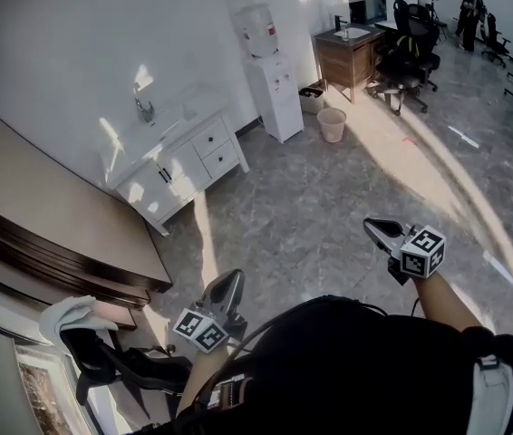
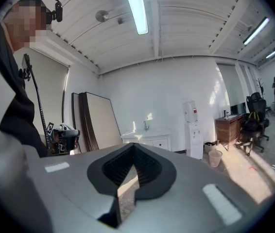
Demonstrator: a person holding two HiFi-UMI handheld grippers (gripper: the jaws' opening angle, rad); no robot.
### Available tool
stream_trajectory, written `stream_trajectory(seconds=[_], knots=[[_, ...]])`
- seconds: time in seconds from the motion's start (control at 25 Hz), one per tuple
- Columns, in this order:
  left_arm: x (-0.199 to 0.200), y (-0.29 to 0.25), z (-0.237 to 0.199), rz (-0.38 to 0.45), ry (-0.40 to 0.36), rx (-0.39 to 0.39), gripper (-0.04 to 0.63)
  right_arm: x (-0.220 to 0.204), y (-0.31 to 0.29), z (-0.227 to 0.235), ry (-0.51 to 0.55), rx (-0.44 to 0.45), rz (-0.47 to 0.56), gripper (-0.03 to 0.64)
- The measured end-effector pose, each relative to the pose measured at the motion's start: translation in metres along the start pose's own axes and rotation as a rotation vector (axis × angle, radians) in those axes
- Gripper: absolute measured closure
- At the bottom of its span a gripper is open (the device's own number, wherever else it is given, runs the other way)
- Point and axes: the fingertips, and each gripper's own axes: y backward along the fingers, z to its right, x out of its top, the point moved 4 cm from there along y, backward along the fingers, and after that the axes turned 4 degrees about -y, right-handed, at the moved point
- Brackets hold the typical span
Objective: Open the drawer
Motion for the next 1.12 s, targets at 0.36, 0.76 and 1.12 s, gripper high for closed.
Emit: stream_trajectory(seconds=[0.36, 0.76, 1.12], knots=[[0.040, 0.047, -0.116, 0.009, -0.019, 0.048, 0.595, 0.020, -0.138, -0.041, 0.019, 0.054, 0.006, 0.617], [0.055, 0.100, -0.198, 0.059, -0.010, 0.232, 0.595, 0.026, -0.272, -0.061, 0.049, 0.228, -0.067, 0.617], [0.064, 0.093, -0.256, 0.078, -0.027, 0.443, 0.595, 0.035, -0.402, -0.029, 0.058, 0.434, -0.116, 0.617]])
